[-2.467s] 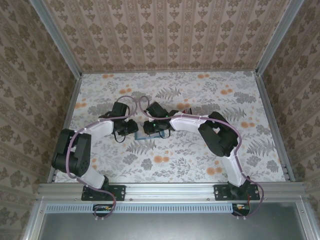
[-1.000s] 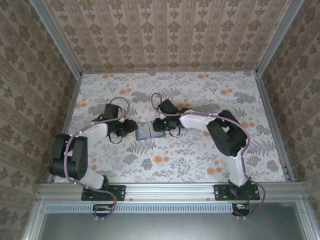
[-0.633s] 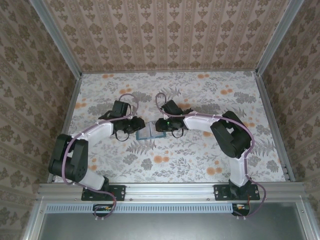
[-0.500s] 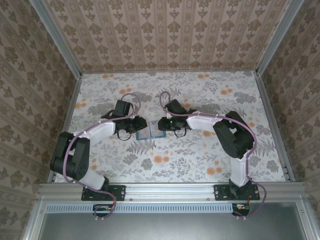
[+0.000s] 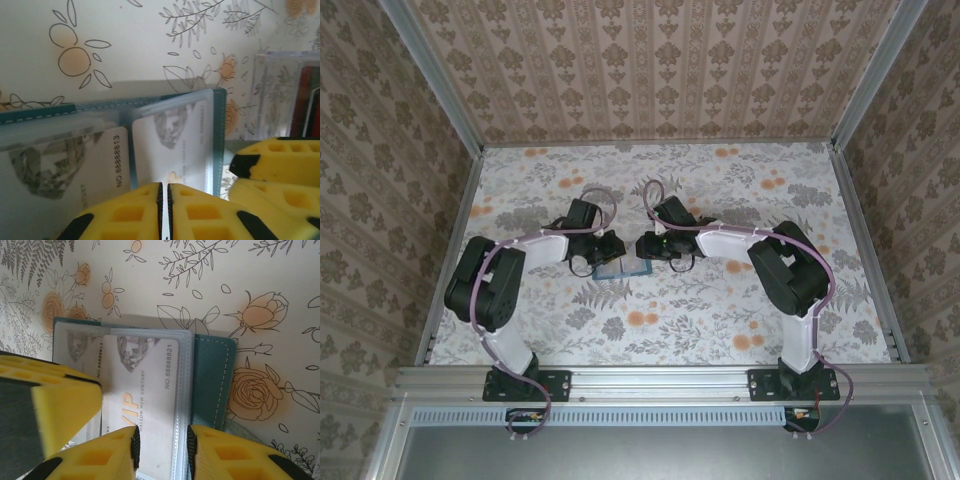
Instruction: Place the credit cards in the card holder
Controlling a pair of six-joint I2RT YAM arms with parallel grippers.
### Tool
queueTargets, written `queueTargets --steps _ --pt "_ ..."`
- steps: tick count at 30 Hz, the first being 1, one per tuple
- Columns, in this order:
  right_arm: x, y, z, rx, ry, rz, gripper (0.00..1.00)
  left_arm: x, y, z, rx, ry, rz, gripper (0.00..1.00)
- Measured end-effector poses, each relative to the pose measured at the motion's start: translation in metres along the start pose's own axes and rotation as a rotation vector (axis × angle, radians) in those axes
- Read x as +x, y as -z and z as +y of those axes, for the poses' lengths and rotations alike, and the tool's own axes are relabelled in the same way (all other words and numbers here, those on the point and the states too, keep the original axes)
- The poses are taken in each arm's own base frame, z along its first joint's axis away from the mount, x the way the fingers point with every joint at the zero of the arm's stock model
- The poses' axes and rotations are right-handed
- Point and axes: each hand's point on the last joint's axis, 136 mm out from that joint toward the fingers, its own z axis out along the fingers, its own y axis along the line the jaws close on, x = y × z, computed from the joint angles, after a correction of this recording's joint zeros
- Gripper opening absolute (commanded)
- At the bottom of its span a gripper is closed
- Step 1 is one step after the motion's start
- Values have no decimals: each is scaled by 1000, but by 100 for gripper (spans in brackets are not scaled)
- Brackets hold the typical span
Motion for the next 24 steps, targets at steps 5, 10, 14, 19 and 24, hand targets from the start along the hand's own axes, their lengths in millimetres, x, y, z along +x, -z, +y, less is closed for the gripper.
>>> queueTargets --steps 5,10,14,19,24 --pt "2 -2 0 -7 -1 10 34 0 -6 3 0 7 7 2" --pt "7 -8 -5 2 -7 27 34 0 -6 3 -5 4 4 0" --pt "8 -10 -7 7 -9 32 34 2 -9 1 -15 -9 3 0" --pt "6 -11 -6 9 -10 36 34 3 -10 0 -23 -18 -3 0" --pt "6 -12 -5 6 -11 42 34 3 -10 1 -26 -18 -5 0"
